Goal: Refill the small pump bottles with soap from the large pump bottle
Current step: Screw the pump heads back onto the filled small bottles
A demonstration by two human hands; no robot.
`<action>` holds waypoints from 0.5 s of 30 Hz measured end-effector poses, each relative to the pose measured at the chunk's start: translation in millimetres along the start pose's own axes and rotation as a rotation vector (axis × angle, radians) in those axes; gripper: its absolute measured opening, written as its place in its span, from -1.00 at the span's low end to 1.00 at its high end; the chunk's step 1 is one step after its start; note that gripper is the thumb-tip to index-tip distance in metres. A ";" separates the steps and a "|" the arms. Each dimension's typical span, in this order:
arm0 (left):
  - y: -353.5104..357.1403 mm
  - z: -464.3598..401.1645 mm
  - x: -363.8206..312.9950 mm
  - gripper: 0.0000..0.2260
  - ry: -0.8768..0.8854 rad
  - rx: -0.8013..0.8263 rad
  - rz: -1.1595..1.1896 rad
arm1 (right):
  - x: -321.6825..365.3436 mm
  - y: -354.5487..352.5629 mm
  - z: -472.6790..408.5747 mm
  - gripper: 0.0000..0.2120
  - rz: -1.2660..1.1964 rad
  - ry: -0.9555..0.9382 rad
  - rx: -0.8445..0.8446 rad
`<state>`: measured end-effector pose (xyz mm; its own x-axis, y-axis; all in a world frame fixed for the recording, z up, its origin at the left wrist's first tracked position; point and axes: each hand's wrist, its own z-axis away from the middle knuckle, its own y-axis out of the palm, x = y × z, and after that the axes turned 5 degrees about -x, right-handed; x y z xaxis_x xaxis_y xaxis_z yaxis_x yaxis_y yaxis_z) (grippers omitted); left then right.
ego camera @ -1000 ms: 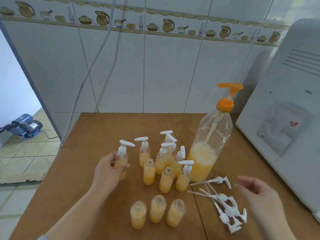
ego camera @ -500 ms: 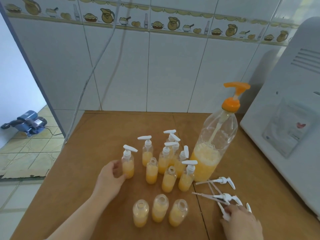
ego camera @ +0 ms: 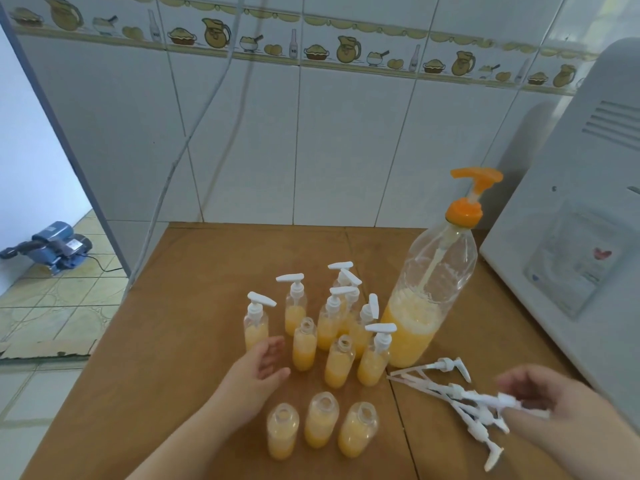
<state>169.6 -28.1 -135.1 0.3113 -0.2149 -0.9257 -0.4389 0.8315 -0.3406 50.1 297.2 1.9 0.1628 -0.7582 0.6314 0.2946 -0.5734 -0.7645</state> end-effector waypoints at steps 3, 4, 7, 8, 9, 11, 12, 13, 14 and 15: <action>9.2 -16.3 -4.6 -0.47 -0.011 0.077 -0.028 | 14.5 -12.3 9.4 -0.62 -0.133 -0.144 -0.071; 12.0 -20.4 -7.0 -0.48 -0.003 0.070 -0.047 | 20.7 -10.0 13.0 -0.65 -0.183 -0.188 -0.077; 17.4 -29.1 -12.3 -0.58 0.015 0.002 -0.108 | 38.1 12.7 18.7 -0.67 -0.255 -0.302 -0.116; 17.8 -30.5 -12.5 -0.60 0.010 -0.006 -0.123 | 42.2 23.0 19.6 -0.65 -0.272 -0.326 -0.137; 18.0 -30.9 -12.0 -0.58 0.013 -0.008 -0.140 | 46.1 33.2 20.3 -0.65 -0.292 -0.348 -0.159; 16.6 -28.2 -10.4 -0.53 0.038 -0.002 -0.172 | 51.4 51.1 20.0 -0.67 -0.276 -0.418 -0.194; 15.5 -26.4 -9.3 -0.54 0.062 0.001 -0.179 | 52.3 58.4 18.6 -0.65 -0.248 -0.456 -0.210; 14.4 -23.8 -9.3 -0.56 0.082 0.005 -0.181 | 53.5 64.4 16.9 -0.64 -0.225 -0.485 -0.220; 13.7 -21.3 -10.1 -0.60 0.102 0.000 -0.178 | 54.5 69.7 14.5 -0.64 -0.210 -0.505 -0.220; 13.0 -19.5 -10.0 -0.65 0.118 -0.008 -0.169 | 54.7 74.3 12.1 -0.66 -0.189 -0.529 -0.222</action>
<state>144.4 -25.1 -133.5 0.2804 -0.4099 -0.8680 -0.3953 0.7747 -0.4936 92.3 216.9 -18.8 0.5902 -0.4118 0.6943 0.1698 -0.7775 -0.6055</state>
